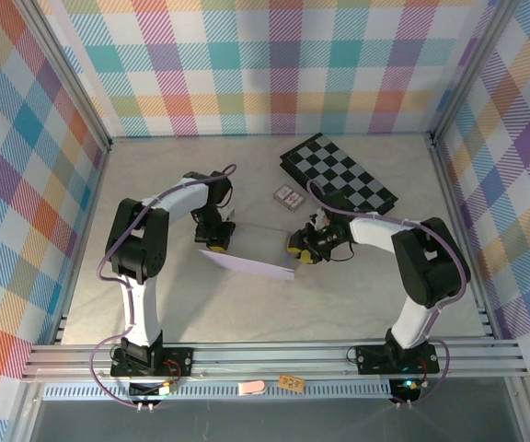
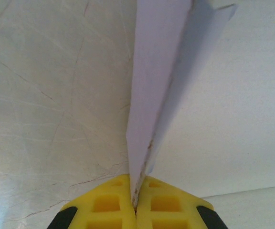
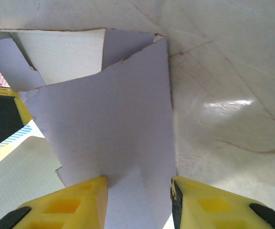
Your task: Fold the paper box
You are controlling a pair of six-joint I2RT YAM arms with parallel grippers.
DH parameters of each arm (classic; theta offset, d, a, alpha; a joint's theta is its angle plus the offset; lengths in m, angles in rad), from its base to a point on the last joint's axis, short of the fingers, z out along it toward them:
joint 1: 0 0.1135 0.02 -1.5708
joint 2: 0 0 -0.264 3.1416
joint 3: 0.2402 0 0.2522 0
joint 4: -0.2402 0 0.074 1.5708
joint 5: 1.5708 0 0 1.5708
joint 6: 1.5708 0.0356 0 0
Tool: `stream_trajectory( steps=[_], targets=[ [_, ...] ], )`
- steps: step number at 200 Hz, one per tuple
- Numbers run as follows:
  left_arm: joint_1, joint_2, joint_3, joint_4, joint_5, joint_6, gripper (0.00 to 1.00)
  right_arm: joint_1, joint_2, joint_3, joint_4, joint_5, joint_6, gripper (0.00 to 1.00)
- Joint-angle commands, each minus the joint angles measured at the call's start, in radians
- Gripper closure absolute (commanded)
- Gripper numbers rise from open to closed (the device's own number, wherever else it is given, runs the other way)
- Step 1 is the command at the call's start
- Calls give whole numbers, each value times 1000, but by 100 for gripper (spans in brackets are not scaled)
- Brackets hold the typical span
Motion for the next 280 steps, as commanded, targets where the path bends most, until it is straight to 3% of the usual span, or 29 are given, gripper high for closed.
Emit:
stream_trajectory(
  steps=[1, 92, 137, 210, 280],
  targets=[
    [-23, 35, 19, 1, -4, 3, 100, 24, 25, 33, -15, 17, -5, 60],
    [-29, 41, 25, 0, -6, 3, 100, 118, 107, 201, -303, 231, -92, 65],
    [-29, 42, 29, -2, -8, 3, 100, 143, 131, 237, -413, 335, -104, 60],
    [-31, 48, 34, -2, -11, 4, 100, 173, 174, 240, -443, 427, -74, 62],
    [-35, 57, 56, -17, -20, 3, 100, 176, 186, 217, -469, 487, -62, 71]
  ],
)
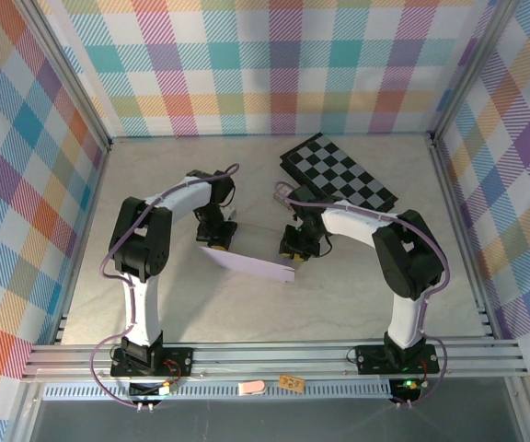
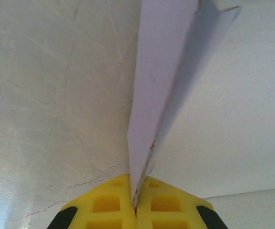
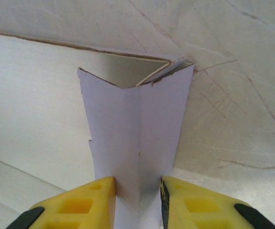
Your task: Fold the paper box
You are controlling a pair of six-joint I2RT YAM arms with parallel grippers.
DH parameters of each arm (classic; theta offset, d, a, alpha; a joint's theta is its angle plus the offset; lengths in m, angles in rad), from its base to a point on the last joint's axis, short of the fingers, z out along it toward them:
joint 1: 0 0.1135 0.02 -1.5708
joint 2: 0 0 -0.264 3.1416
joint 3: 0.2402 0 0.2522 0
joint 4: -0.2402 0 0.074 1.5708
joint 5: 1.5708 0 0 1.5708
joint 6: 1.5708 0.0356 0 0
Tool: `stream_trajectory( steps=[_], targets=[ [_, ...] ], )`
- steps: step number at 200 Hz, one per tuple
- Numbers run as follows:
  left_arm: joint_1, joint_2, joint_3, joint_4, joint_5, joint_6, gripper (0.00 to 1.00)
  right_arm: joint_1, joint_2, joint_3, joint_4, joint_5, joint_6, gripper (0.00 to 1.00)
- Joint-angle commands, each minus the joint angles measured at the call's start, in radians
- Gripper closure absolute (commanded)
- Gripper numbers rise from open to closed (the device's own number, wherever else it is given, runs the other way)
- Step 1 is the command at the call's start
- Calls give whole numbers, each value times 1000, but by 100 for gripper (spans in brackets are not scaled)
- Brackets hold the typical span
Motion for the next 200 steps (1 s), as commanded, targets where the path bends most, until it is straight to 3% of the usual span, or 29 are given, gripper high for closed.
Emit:
stream_trajectory(
  steps=[1, 39, 80, 131, 158, 200],
  targets=[
    [-24, 30, 17, 15, -9, 3, 100, 6, 65, -47, -136, 112, 11, 71],
    [-24, 28, 17, 16, -9, 2, 100, 8, 57, -62, -150, 142, 23, 78],
    [-24, 19, 21, 20, -8, -5, 100, 15, 17, -55, -199, 196, 43, 100],
    [-24, 24, 41, 17, 3, -11, 100, 29, 30, -12, -228, 224, 71, 100],
    [-24, 24, 44, 13, 4, -10, 100, 45, 39, 25, -231, 225, 77, 80],
    [-24, 22, 38, 13, 4, -7, 100, 65, 50, 45, -223, 201, 75, 71]
  ],
)
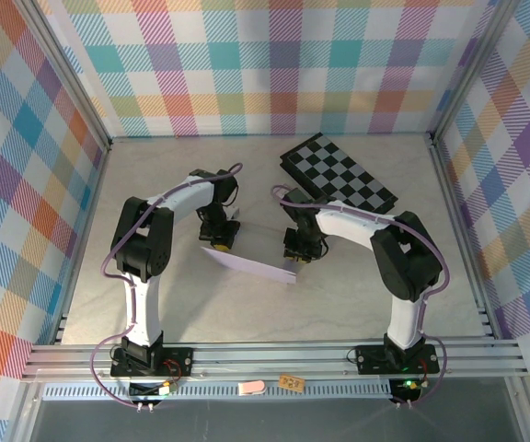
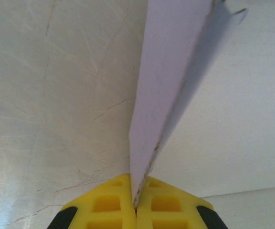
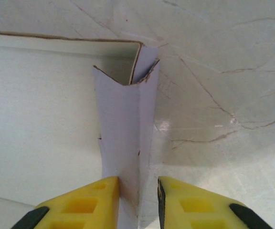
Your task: Fold the paper box
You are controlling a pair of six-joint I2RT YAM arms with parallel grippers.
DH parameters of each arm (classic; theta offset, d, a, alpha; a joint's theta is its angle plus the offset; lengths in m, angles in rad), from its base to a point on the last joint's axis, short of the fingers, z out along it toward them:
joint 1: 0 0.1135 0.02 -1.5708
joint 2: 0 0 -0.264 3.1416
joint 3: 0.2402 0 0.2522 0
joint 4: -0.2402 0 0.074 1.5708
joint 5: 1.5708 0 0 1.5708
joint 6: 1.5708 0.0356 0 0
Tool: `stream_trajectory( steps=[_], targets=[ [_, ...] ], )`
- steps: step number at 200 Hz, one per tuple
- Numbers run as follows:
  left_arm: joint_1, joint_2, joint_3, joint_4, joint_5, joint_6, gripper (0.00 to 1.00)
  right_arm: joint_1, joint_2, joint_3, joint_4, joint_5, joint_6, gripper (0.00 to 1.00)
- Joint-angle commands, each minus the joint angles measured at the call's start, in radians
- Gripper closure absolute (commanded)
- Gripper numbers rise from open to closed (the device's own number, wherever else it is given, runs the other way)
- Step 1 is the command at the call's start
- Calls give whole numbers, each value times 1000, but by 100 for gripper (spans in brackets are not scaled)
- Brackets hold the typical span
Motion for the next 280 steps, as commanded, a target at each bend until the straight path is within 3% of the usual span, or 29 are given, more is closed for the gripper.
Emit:
stream_trajectory(
  steps=[1, 41, 97, 160, 280],
  targets=[
    [-8, 16, 17, 14, -2, -7, 100, 15, 49, -3, -94, 31, 4, 70],
    [-8, 18, 15, 22, 4, -12, 100, 27, 55, -29, -69, 30, 22, 67],
    [-8, 19, 17, 19, 4, -12, 100, 27, -62, -46, -29, 37, 26, 63],
    [-8, 23, 21, 10, 2, -7, 100, 27, -19, -75, 51, -40, 30, 59],
    [-8, 29, 32, 7, 5, -6, 100, 26, 35, -96, 98, -48, 18, 57]
  ],
)
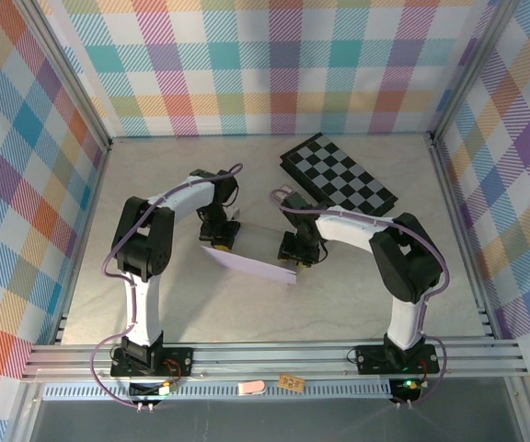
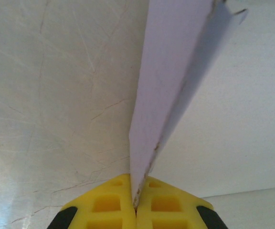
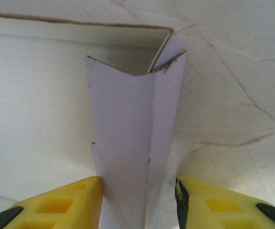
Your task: Fold the paper box
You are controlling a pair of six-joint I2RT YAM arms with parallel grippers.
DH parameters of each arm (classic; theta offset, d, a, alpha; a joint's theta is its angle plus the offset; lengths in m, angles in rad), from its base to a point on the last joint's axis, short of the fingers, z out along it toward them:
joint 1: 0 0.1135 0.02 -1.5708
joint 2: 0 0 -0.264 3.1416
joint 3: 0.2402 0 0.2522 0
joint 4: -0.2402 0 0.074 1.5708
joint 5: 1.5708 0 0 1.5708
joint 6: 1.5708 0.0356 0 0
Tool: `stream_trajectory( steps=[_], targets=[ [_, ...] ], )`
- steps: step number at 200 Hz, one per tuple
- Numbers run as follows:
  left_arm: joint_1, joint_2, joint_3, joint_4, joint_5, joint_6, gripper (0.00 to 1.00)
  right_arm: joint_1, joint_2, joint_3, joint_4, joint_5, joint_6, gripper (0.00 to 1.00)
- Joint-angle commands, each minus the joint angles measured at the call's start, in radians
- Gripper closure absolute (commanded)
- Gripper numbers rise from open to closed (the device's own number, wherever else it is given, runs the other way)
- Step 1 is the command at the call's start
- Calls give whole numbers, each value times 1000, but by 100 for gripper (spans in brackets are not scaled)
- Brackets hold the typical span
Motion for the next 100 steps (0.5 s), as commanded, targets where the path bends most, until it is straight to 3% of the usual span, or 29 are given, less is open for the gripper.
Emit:
stream_trajectory(
  steps=[1, 30, 100],
  targets=[
    [-8, 21, 27, 12, -3, -6, 100, 10, 42, -29, -15, -5, 0, 57],
    [-8, 20, 27, 12, -7, -5, 100, 10, 35, -29, -46, 34, 5, 68],
    [-8, 20, 31, 16, -5, -18, 100, 12, 32, -19, -110, 86, 18, 82]
  ],
)
